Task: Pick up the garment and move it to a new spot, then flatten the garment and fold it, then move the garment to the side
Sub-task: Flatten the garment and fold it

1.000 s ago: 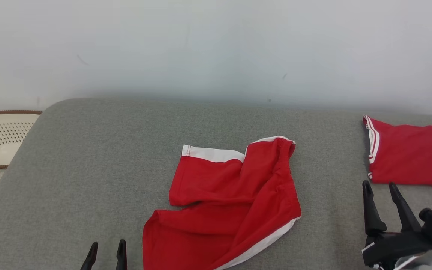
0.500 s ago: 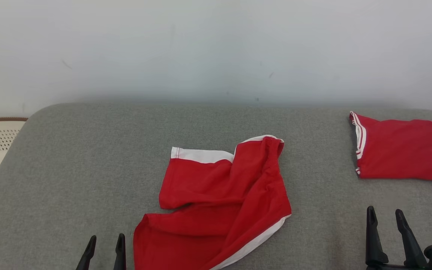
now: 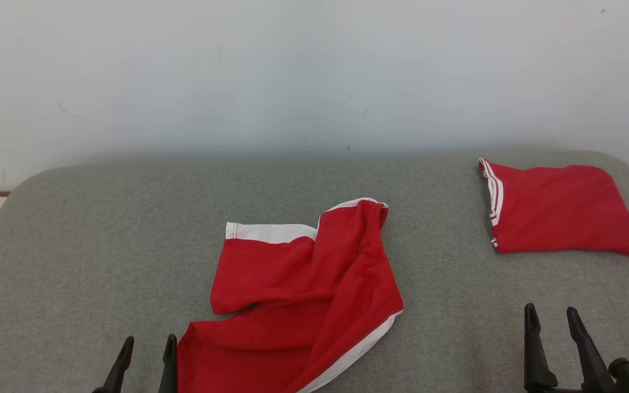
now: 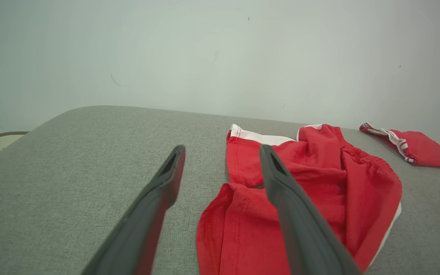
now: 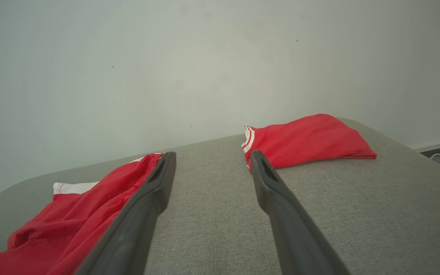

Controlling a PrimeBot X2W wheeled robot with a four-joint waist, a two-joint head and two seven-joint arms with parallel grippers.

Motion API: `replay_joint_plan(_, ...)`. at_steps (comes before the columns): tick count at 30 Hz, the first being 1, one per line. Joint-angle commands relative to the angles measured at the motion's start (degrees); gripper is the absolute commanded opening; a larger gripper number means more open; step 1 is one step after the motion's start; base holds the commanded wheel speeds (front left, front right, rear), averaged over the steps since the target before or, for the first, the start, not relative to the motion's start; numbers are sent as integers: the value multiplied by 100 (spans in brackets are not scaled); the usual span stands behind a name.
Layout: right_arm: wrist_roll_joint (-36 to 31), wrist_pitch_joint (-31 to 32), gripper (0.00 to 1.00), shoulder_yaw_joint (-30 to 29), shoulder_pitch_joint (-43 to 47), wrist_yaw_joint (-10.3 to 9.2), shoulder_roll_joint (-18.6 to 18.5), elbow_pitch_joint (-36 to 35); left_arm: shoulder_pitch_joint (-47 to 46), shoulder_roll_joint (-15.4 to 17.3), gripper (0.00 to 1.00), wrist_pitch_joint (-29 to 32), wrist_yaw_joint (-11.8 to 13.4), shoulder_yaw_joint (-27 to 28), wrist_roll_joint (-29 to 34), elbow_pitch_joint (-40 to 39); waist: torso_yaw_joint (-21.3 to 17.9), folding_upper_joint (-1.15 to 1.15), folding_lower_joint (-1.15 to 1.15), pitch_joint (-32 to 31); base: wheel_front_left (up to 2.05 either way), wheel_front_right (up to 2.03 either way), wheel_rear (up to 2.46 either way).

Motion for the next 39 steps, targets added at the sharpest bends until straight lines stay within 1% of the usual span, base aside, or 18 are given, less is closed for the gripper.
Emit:
replay_joint_plan(1,-56,15,100,28,62,5,17,-27,21,45,100,25,5,1,-52,-31,-16,0,0,-19,0,0,0)
replay_joint_plan(24,-62,98,100,56,121,5,50,60,124,252,100,251,25,-101,-48,-183,72,0,0,-87,0,0,0)
replay_joint_plan(39,-67,132,100,93,91,5,25,80,169,268,100,239,78,-146,-116,-195,92,0,0,-126,0,0,0)
